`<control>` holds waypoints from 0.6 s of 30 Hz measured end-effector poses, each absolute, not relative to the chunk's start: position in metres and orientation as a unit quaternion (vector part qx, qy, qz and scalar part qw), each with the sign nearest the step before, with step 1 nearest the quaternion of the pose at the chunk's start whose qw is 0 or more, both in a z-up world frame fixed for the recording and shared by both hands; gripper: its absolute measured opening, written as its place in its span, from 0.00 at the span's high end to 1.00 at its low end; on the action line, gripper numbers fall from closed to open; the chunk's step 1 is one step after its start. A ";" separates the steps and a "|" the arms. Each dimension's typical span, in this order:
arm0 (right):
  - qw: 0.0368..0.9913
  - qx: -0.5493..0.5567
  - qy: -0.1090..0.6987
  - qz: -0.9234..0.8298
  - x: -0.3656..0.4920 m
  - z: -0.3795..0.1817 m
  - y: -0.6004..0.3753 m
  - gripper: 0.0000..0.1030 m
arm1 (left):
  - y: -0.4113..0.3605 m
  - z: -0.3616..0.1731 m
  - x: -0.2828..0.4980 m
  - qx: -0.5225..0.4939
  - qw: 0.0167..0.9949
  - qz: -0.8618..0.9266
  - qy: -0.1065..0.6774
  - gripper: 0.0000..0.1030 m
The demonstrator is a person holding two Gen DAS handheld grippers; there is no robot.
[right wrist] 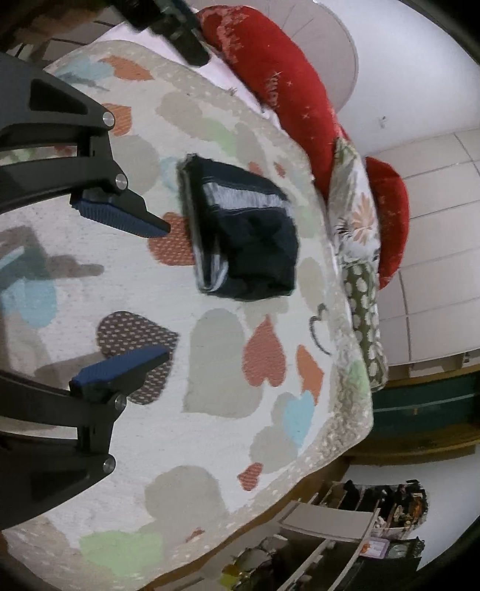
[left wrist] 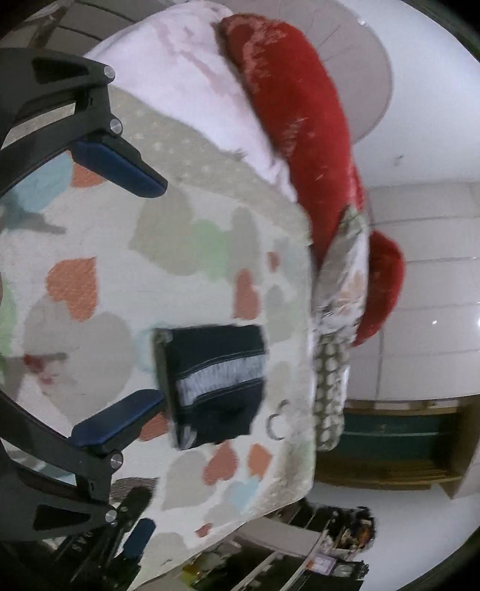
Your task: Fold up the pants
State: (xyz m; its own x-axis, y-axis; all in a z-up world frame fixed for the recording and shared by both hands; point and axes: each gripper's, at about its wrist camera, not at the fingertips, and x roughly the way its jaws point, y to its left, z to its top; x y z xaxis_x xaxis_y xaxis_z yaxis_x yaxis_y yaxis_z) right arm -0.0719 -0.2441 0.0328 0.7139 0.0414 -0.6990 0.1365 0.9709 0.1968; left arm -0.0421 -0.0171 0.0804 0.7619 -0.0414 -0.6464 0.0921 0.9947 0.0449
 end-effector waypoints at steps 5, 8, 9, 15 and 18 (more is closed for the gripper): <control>0.911 0.114 0.395 -0.029 -0.069 0.025 -0.240 0.37 | -0.020 0.069 -0.045 0.031 0.928 -0.059 0.366 0.00; 0.911 0.108 0.398 -0.027 -0.067 0.025 -0.235 0.36 | -0.023 0.066 -0.045 0.029 0.925 -0.066 0.373 0.00; 0.911 0.106 0.398 -0.025 -0.066 0.024 -0.234 0.35 | -0.023 0.064 -0.044 0.028 0.924 -0.068 0.376 0.00; 0.907 0.107 0.407 -0.027 -0.061 0.015 -0.235 0.35 | -0.026 0.054 -0.035 0.021 0.914 -0.076 0.398 0.00; 0.904 0.110 0.412 -0.030 -0.058 0.011 -0.238 0.35 | -0.027 0.047 -0.030 0.019 0.909 -0.078 0.409 0.00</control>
State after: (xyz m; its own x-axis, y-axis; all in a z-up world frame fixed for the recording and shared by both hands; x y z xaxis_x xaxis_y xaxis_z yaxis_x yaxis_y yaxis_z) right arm -0.0582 -0.2381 0.0107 0.6586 0.0360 -0.7517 0.1461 0.9737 0.1746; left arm -0.0304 -0.0268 0.0469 0.6537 -0.1268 -0.7460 0.1582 0.9870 -0.0292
